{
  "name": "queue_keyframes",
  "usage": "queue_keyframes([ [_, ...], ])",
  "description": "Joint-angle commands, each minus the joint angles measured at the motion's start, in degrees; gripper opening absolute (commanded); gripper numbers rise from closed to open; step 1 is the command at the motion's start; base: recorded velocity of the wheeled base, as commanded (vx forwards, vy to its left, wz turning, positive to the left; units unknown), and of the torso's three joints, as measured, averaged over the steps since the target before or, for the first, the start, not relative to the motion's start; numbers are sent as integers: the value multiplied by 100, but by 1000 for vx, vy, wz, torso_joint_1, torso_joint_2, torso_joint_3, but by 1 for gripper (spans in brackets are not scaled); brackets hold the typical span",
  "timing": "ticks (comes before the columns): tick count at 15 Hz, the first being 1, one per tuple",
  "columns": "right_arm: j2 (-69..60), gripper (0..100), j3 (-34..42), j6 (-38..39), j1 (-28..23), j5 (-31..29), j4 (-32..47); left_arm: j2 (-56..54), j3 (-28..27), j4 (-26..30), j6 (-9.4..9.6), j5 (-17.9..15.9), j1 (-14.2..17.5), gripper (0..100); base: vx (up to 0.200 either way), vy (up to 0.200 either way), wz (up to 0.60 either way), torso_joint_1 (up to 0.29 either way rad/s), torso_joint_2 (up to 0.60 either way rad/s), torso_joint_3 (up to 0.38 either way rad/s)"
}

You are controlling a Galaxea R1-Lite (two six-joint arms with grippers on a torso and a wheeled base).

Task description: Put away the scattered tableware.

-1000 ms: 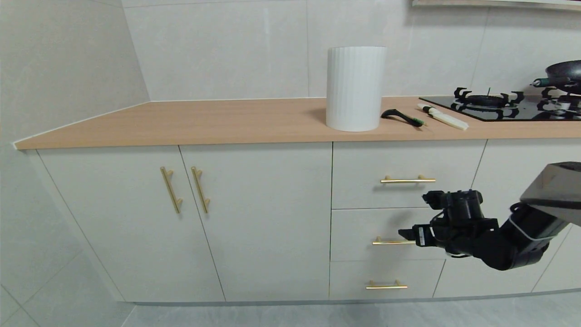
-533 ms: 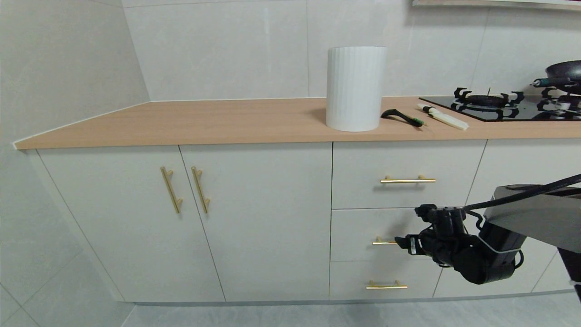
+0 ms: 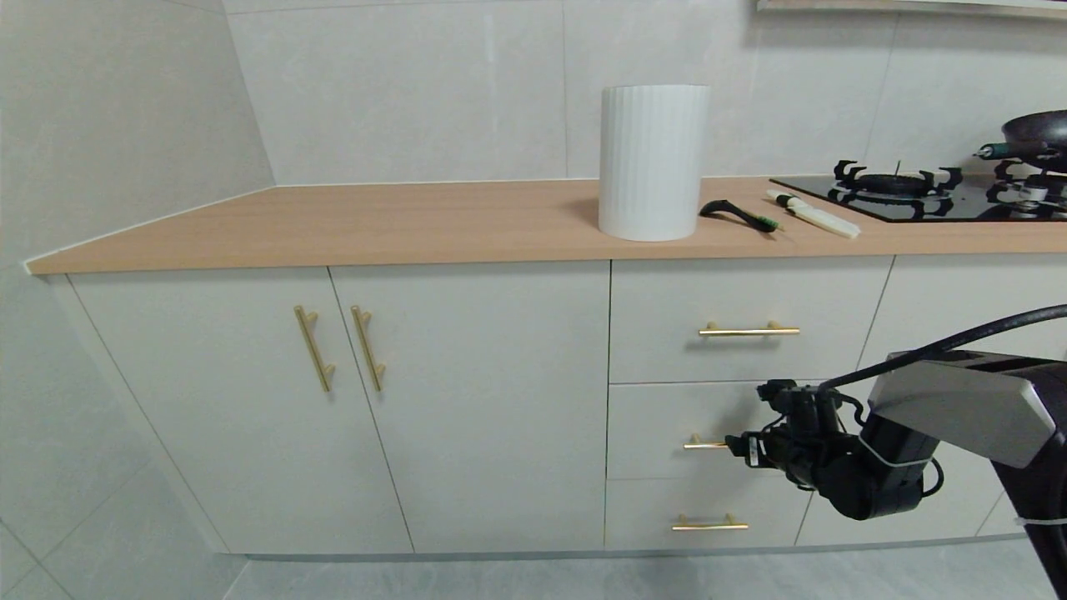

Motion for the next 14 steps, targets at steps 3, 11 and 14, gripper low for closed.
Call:
queue_keyframes([
  [3,153,100,-152,-11,4,-120,44,0,0,6,9,0,2,100,0,0,0,0,0,0],
  [11,-23,100,-117,-20,21,-120,747,0,0,6,0,0,2,100,0,0,0,0,0,0],
  [14,-58,100,-144,-20,21,-85,976,0,0,6,0,0,2,100,0,0,0,0,0,0],
])
